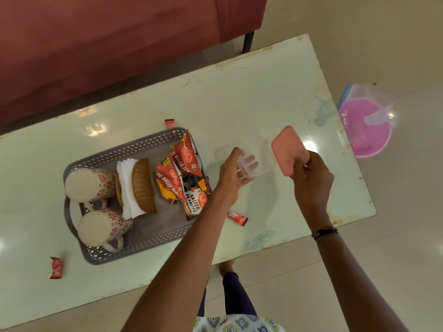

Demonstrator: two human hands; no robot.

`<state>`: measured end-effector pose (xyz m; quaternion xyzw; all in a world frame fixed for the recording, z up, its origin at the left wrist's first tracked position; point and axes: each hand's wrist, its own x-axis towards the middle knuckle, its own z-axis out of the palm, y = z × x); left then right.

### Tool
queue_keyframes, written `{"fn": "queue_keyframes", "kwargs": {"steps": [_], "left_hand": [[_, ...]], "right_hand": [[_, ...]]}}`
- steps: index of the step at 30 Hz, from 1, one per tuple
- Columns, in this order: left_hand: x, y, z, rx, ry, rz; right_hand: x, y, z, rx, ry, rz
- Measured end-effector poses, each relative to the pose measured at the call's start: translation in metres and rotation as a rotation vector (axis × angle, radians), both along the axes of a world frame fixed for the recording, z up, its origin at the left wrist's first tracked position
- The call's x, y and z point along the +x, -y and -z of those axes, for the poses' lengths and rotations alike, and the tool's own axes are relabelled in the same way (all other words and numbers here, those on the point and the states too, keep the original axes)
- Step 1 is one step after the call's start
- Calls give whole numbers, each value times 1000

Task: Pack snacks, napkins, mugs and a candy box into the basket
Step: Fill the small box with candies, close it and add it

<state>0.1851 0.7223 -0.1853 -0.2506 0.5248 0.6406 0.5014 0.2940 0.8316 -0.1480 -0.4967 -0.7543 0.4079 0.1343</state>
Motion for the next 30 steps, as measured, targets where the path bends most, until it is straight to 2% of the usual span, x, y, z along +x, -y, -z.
{"fn": "queue_keyframes", "kwargs": {"steps": [2,4,12,15,19,21,23,26,30], "left_hand": [[-6,-6,5,-105,-61,28],[-13,-11,9,-226,-114,75],[-24,-17,5,-525,-371,302],[-24,-16,2,-550,-365,315],[-13,-10,-12,-581,-522,395],[-7,-3,-22,-550,-617,417],[-7,4,-32,-513,-687,403],[-27,18,-49,-415,-779,279],[-75,55,-61,-441,-836,64]], "right_hand": [[3,-12,11,-258,-94,217],[7,-19,23,-424,-183,344],[1,-30,54,-603,-288,347],[-9,-32,60,-557,-194,324],[-10,-27,65,-239,102,241],[-13,-19,58,-124,150,160],[-26,-5,42,-33,108,35],[-76,19,16,50,-58,-200],[-176,52,12,-20,-98,-502]]}}
